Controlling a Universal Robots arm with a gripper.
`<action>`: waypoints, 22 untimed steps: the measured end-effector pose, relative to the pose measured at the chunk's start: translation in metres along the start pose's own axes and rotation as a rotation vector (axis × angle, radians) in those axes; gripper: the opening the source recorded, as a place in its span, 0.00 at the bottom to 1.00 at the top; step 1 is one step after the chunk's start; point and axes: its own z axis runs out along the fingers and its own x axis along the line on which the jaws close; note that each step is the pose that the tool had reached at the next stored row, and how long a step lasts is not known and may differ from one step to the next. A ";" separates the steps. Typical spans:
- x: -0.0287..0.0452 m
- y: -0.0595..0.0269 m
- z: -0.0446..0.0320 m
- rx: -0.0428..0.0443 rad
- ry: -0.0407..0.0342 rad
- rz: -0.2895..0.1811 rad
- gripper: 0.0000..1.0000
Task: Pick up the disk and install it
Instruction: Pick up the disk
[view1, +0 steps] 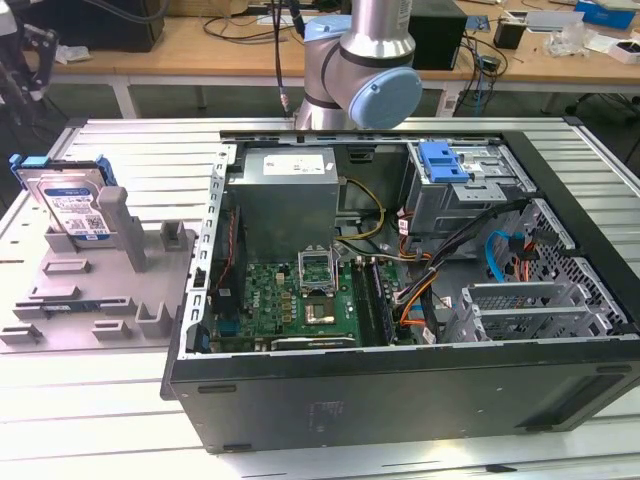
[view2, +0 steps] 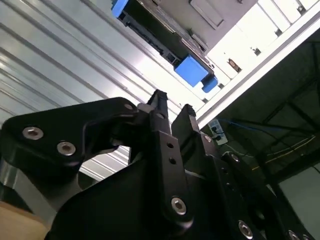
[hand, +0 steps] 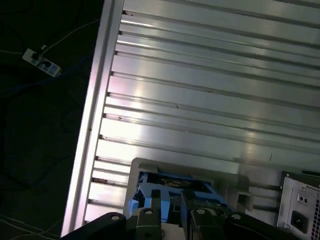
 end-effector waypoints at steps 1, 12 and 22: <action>0.0000 0.0000 0.0000 -0.0002 0.0021 -0.018 0.36; 0.0000 0.0000 0.0001 -0.0022 0.0186 -0.246 0.48; 0.0000 0.0000 0.0001 -0.0027 0.0269 -0.442 0.48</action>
